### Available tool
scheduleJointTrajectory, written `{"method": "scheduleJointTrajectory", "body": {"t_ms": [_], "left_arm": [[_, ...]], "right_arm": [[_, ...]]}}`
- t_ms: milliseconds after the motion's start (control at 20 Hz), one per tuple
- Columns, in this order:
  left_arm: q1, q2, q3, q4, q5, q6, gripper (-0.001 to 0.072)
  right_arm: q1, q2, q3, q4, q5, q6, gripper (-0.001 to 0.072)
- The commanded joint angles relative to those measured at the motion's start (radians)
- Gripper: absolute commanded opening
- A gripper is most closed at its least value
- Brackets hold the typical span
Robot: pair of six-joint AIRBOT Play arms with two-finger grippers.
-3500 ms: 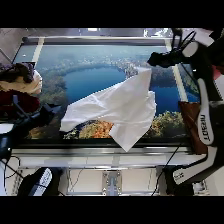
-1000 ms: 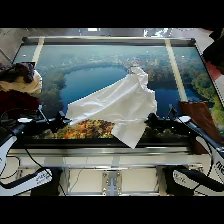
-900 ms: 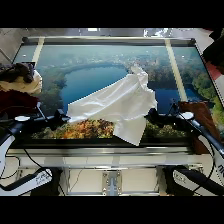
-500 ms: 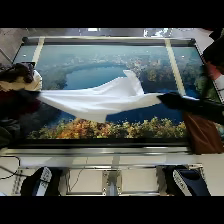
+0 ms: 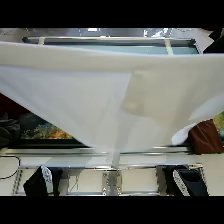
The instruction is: Fold the shirts.
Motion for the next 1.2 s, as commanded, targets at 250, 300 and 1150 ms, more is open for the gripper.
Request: {"method": "scheduleJointTrajectory", "body": {"t_ms": [250, 300, 1150], "left_arm": [[-0.424, -0.337, -0.049, 0.299, -0.087, -0.026, 0.0007], [-0.537, -0.411, -0.075, 0.418, -0.048, -0.038, 0.0007], [-0.784, -1.175, 0.342, 0.697, 0.462, -0.383, 0.0696]], "right_arm": [[0.001, -0.594, 0.019, 0.106, 0.027, -0.161, 0.0011], [0.001, -0.681, 0.019, 0.120, -0.006, -0.172, 0.0012], [0.013, -1.254, 0.148, 0.240, -0.550, -0.171, 0.0550]]}}
